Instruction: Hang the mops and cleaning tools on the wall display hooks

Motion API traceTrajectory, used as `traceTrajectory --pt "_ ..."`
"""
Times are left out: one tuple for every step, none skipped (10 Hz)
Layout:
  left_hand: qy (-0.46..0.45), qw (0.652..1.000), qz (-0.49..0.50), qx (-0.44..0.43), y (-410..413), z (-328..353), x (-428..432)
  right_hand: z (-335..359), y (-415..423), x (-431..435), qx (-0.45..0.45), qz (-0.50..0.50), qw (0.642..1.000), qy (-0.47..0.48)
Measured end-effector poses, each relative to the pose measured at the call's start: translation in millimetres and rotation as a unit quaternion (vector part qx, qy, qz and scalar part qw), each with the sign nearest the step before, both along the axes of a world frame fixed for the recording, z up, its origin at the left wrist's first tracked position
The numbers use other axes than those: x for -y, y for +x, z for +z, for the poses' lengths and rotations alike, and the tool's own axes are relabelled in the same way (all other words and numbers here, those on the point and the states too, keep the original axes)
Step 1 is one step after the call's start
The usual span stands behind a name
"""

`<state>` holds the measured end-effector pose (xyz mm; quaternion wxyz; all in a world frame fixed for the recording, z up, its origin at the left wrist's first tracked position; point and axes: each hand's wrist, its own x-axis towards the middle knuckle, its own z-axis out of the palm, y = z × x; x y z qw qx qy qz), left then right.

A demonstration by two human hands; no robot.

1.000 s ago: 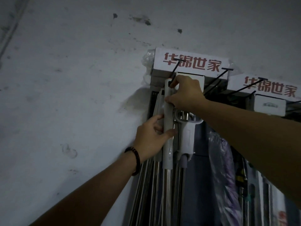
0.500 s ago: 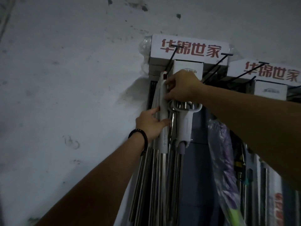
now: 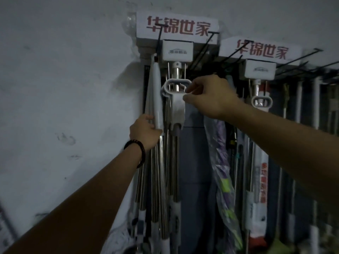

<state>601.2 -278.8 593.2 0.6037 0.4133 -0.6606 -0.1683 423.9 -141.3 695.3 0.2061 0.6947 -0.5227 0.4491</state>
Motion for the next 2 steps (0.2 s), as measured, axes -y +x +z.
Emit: traceTrajectory --pt "-0.020 0.999 0.005 -0.034 -5 -34 -28 -42 -28 -15 0.092 0.008 0.995 0.031" --pt "0.030 0.997 -0.023 -0.063 -2 -63 -47 -88 -51 -26 0.178 0.022 0.982 0.056"
